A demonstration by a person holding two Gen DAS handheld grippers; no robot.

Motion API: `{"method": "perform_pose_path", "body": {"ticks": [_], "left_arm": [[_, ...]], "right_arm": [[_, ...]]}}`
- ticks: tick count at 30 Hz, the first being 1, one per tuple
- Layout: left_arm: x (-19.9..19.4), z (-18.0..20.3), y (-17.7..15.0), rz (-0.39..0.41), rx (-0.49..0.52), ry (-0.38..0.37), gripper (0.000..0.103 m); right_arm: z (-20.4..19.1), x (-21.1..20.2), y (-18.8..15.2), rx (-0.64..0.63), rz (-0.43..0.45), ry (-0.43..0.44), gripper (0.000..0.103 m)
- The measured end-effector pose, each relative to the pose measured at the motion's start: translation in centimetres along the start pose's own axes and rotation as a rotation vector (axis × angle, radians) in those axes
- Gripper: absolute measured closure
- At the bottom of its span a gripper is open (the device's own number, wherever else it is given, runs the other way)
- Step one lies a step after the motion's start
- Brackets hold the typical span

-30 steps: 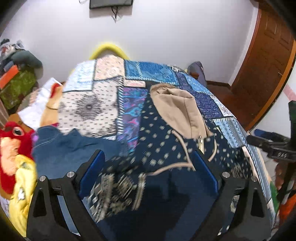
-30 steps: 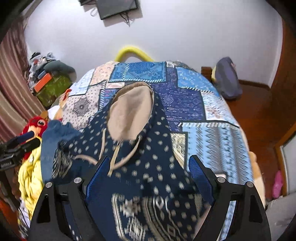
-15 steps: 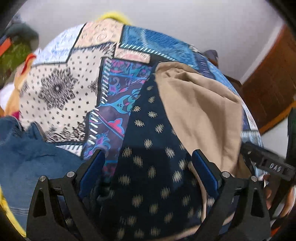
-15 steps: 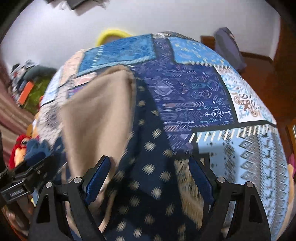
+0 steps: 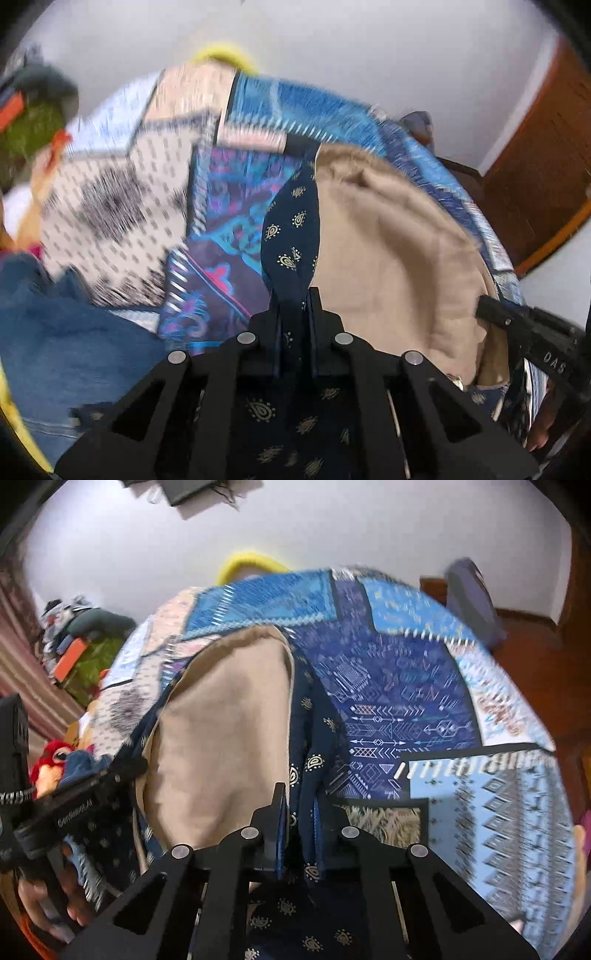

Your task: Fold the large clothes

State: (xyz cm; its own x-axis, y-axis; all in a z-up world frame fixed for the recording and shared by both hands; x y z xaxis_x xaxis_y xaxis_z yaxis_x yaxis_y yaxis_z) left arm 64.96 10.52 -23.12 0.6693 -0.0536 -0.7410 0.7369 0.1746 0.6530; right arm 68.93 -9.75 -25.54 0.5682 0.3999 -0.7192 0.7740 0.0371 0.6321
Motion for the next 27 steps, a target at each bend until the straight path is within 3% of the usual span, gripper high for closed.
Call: {"method": "perform_pose_path", "body": {"ticks": [6, 11, 19, 23, 27], "left_arm": [[-9.6, 1.5, -0.7, 0.077, 0.133, -0.064, 0.093], [-16.3, 1.3, -5.1, 0.062, 0.181, -0.11, 0.093], [-17.2, 0.4, -14.9, -0.072, 0.201, -0.12, 0.093], [-15.3, -0.5, -18.7, -0.123, 0.192, -0.089, 0.093], [-14.1, -1.2, -20.4, -0.136, 0.165, -0.087, 0.092]], "right_arm": [[-2.4, -8.3, -1.4, -0.062, 0.069, 0.092, 0.094], [-5.0, -15.1, -6.0, -0.146, 0.104, 0.148, 0.094], [-5.6, -18.1, -15.4, -0.193, 0.04, 0.107, 0.093], [-4.0, -17.2, -17.8, -0.195, 0.019, 0.026, 0.093], [-2.6, -15.9, -19.1, -0.206, -0.023, -0.029, 0.093]]}}
Point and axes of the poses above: each gripper's, at about its wrist camera, not at the fingertips, and x roughly the way its jaws point, z to its right, y to its top, the point moved 2 cm from there along x, roughly the way its jaws point, and after that the axes turned 7 degrees about z, right-handed, at the moved point
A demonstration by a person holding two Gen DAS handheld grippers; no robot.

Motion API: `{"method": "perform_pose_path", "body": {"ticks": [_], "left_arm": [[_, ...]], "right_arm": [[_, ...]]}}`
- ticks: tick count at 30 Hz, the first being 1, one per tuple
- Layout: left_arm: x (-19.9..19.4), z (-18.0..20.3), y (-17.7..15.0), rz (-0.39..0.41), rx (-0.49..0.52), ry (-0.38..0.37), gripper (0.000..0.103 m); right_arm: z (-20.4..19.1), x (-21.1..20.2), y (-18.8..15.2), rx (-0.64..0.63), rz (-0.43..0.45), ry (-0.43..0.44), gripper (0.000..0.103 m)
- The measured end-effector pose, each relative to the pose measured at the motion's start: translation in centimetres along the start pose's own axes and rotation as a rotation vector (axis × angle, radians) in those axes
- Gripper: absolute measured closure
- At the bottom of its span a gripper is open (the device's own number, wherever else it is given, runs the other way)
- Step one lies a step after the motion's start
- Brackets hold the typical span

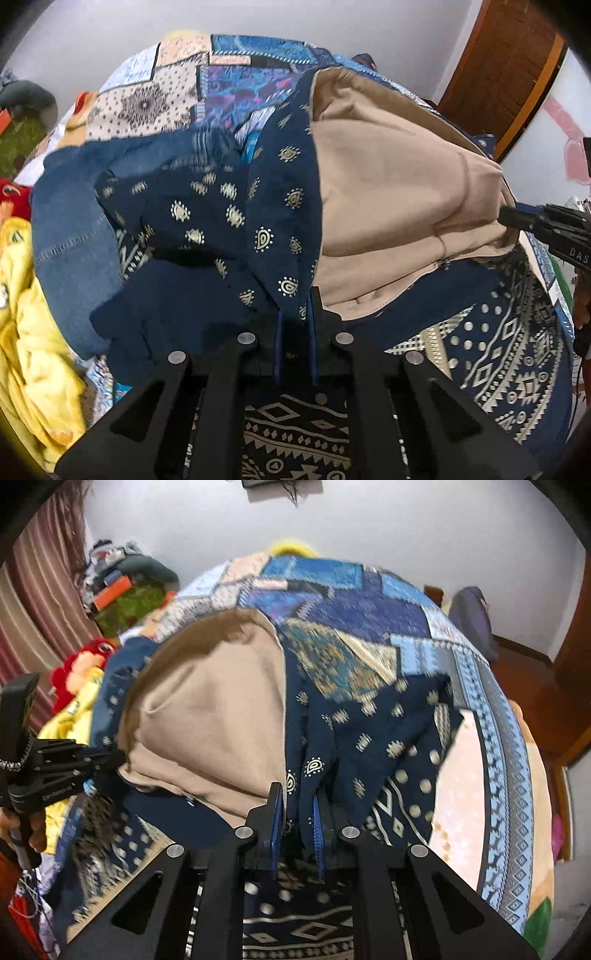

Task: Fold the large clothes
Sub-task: 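Lift the hood with the right gripper and fold it toward the hem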

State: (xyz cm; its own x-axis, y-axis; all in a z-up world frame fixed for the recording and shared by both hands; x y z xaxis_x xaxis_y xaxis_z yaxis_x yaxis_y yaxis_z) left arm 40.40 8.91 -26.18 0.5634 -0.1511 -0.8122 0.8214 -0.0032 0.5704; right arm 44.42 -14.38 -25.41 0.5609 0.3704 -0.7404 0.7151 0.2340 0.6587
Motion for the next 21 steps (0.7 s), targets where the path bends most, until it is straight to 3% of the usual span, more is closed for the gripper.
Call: {"method": "perform_pose_path", "body": {"ticks": [3, 4, 5, 6, 7, 8, 11, 14, 16, 18, 21], "left_arm": [[0.6, -0.4, -0.6, 0.003, -0.027, -0.003, 0.09], [0.7, -0.5, -0.7, 0.006, -0.026, 0.002, 0.089], [0.8, -0.4, -0.8, 0.007, -0.019, 0.01, 0.089], [1.0, -0.4, -0.8, 0.008, -0.009, 0.018, 0.089], [1.0, -0.3, -0.9, 0.008, -0.004, 0.023, 0.088], [1.1, -0.1, -0.9, 0.009, 0.006, 0.032, 0.088], [0.7, 0.7, -0.6, 0.003, 0.045, 0.034, 0.087], [-0.3, 1.4, 0.0, -0.01, 0.08, 0.025, 0.069], [-1.2, 1.6, 0.9, 0.002, 0.083, 0.0, 0.044], [-2.4, 1.8, 2.6, 0.064, 0.086, 0.035, 0.035], [-3.3, 2.0, 5.3, 0.118, 0.1, 0.048, 0.035]], "right_arm": [[0.2, 0.7, -0.4, -0.01, -0.03, -0.016, 0.085], [0.3, 0.8, -0.4, -0.017, -0.03, -0.033, 0.065], [0.4, 0.6, -0.5, -0.038, -0.02, -0.105, 0.031], [0.6, 0.3, -0.6, -0.06, -0.001, -0.186, 0.018], [0.6, 0.0, -0.5, -0.08, 0.024, -0.228, 0.014], [0.8, -0.3, -0.6, -0.101, 0.049, -0.246, 0.014], [1.9, -0.7, -0.7, -0.06, 0.014, -0.206, 0.014], [2.8, -2.0, 0.0, 0.01, 0.027, -0.099, 0.014], [3.0, -2.6, 0.9, 0.039, 0.053, -0.056, 0.014], [3.1, -2.9, 2.5, 0.056, 0.08, -0.019, 0.014], [2.3, -2.2, 4.8, 0.063, 0.098, 0.012, 0.014]]}}
Point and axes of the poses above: each gripper's, at about its wrist camera, not at the fingertips, and x roughly the way its jaws point, z to its right, y to its top, the point moved 2 cm from there along x, roughly the way its jaws point, and after that the axes turned 7 degrees about z, right-handed, at the moved point
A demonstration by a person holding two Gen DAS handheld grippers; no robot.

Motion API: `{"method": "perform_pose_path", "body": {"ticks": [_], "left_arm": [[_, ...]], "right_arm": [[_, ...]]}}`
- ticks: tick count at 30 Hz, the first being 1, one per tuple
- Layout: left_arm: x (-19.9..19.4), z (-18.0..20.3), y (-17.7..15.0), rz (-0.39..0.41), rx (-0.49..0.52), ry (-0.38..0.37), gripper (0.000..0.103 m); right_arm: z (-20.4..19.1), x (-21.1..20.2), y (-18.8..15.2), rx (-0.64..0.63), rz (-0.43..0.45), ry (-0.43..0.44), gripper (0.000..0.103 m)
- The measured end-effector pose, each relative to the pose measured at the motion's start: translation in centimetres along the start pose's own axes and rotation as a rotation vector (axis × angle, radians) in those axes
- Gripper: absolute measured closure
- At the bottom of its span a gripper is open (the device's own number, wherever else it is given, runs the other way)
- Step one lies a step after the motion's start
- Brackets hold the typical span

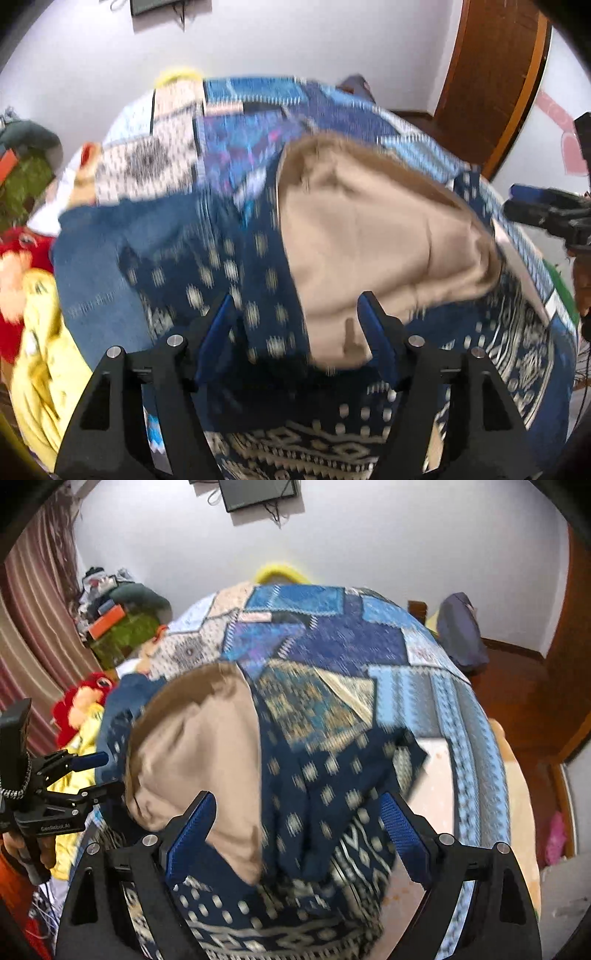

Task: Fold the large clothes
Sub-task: 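Lift the hood with the right gripper and fold it toward the hem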

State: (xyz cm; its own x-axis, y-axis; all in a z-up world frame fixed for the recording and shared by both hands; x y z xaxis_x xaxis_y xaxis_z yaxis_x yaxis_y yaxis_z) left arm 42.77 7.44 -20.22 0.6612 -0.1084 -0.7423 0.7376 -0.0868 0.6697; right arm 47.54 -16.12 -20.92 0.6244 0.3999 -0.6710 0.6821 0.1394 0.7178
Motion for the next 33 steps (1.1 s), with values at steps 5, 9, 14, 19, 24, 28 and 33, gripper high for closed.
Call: {"method": "perform_pose_path", "body": {"ticks": [5, 9, 14, 19, 24, 28, 33], "left_arm": [[2.2, -0.7, 3.9, 0.027, 0.013, 0.051, 0.034], [5.2, -1.9, 5.7, 0.013, -0.029, 0.042, 0.035], [8.5, -2.5, 6.5, 0.0, -0.099, -0.012, 0.049], [9.2, -2.3, 6.8, 0.003, -0.123, -0.055, 0.096], [5.3, -1.9, 6.9, 0.061, -0.131, -0.129, 0.097], [0.3, -1.1, 6.1, 0.105, -0.111, -0.182, 0.097], [-6.1, 0.9, 3.1, 0.133, -0.033, -0.198, 0.097]], "right_arm": [[-1.2, 3.8, 2.6, 0.004, -0.01, 0.031, 0.016], [-1.6, 7.4, 3.7, 0.027, -0.062, 0.062, 0.03], [-1.6, 12.0, 3.7, 0.097, -0.144, 0.13, 0.076], [-2.1, 12.3, 3.3, 0.087, -0.12, 0.152, 0.09], [-3.2, 8.6, 3.5, 0.055, -0.07, 0.188, 0.094], [-4.1, 3.8, 3.1, 0.026, -0.033, 0.216, 0.094], [-5.3, -2.2, 0.7, -0.003, -0.016, 0.247, 0.094]]}}
Point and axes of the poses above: each gripper's, at about its wrist camera, not at the fingertips, and x roughly the way its jaws point, z to its right, y to its top, the point moved 2 cm from there along x, roughly the way its jaws point, and after that the axes turned 7 degrees about z, right-handed, at the moved point
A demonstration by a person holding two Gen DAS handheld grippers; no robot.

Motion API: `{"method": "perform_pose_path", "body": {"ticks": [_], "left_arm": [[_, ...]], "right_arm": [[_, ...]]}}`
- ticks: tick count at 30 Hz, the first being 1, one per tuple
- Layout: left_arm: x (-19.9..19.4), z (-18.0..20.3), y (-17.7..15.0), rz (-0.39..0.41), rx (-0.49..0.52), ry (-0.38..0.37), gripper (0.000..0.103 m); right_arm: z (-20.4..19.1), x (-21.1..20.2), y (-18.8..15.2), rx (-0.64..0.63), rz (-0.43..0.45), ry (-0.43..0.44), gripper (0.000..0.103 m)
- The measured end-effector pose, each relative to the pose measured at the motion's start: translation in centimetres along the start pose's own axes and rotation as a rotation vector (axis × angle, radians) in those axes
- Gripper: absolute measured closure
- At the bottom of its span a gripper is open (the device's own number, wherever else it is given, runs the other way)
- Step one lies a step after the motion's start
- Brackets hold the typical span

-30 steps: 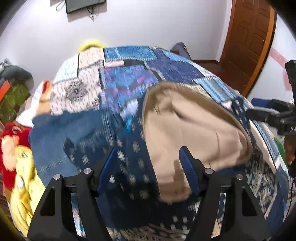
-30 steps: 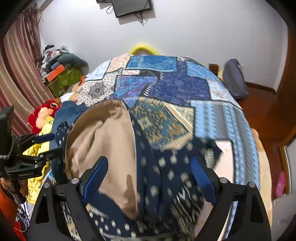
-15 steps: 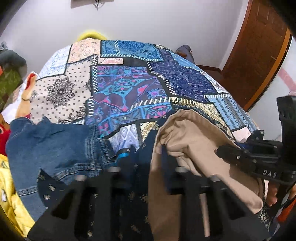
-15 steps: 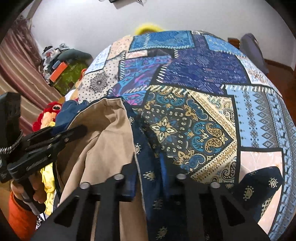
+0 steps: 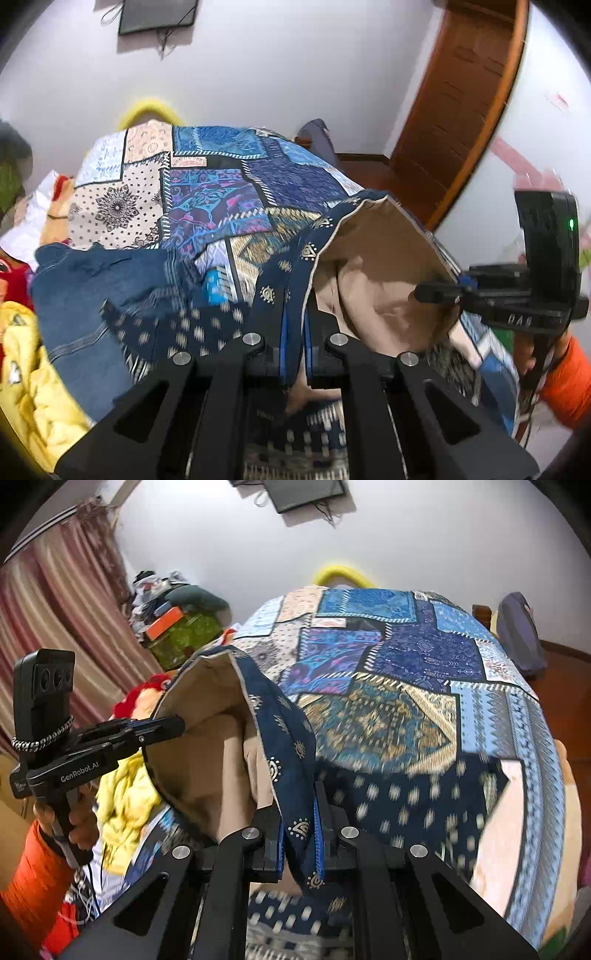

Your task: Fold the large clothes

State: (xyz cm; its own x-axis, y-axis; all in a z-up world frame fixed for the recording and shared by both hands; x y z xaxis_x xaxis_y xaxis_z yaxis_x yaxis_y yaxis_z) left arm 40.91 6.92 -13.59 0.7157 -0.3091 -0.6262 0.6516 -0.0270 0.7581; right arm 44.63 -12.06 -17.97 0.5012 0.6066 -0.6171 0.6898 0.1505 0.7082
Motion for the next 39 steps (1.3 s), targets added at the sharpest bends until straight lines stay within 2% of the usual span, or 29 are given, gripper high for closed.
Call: {"method": "perform_pose_path", "body": {"ticks": [7, 11, 14, 15, 17, 22, 25, 27, 28, 30, 33, 36, 39], "left_arm": [[-4.1, 2.6, -5.9, -0.069, 0.038, -0.016, 0.097], [-5.9, 3.7, -9.7, -0.115, 0.064, -0.01, 0.096], [-6.7, 3.9, -12.0, -0.149, 0.081, 0.015, 0.078], [-6.8, 3.9, -12.5, -0.155, 0.084, 0.021, 0.068], [-7.4, 3.8, -13.9, -0.168, 0.082, 0.04, 0.064], [-8.9, 2.8, -15.9, -0.192, 0.028, 0.046, 0.063], [-10.5, 1.8, -15.9, -0.171, 0.015, 0.08, 0.063], [-11.6, 1.4, -15.4, -0.147, 0.01, 0.1, 0.062], [-12.0, 1.1, -14.9, -0.131, 0.008, 0.116, 0.057], [-12.5, 0.6, -14.0, -0.093, 0.008, 0.157, 0.048], [-11.8, 0.1, -12.9, -0.068, -0.008, 0.172, 0.045], [-9.3, -0.2, -13.1, -0.099, -0.034, 0.155, 0.044], [-5.3, -0.1, -14.7, -0.167, -0.027, 0.171, 0.044]], "right_arm": [[-3.4, -6.0, -5.9, -0.043, -0.008, 0.027, 0.093], [-4.7, -8.2, -8.8, -0.09, -0.025, -0.023, 0.093], [-5.1, -9.1, -10.5, -0.1, -0.06, -0.052, 0.093], [-5.0, -9.3, -11.1, -0.098, -0.081, -0.065, 0.093], [-4.7, -9.6, -11.9, -0.099, -0.106, -0.084, 0.093], [-3.9, -11.2, -13.5, -0.077, -0.126, -0.089, 0.093], [-3.7, -12.5, -13.5, -0.049, -0.114, -0.036, 0.093], [-3.7, -13.2, -13.2, -0.051, -0.095, -0.039, 0.093], [-3.8, -13.5, -12.8, -0.059, -0.079, -0.051, 0.093], [-4.1, -13.4, -12.1, -0.075, -0.058, -0.072, 0.093], [-4.3, -11.6, -11.5, -0.079, -0.062, -0.096, 0.093], [-4.0, -7.9, -12.2, -0.088, -0.133, -0.128, 0.093], [-3.4, -4.4, -14.0, -0.144, -0.224, -0.23, 0.093]]}}
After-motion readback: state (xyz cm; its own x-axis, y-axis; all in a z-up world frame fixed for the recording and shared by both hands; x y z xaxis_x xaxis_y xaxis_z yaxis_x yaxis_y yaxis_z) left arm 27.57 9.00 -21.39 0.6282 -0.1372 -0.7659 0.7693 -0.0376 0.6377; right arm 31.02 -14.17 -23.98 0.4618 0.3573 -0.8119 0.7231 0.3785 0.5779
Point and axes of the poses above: each gripper's, at about its wrist camera, not at the fingertips, and x roughly the way its jaws point, z to its right, y to its top, the point moved 2 cm from there along x, roughly the way its jaws point, and after that the axes turned 7 degrees about z, right-handed, at the moved point
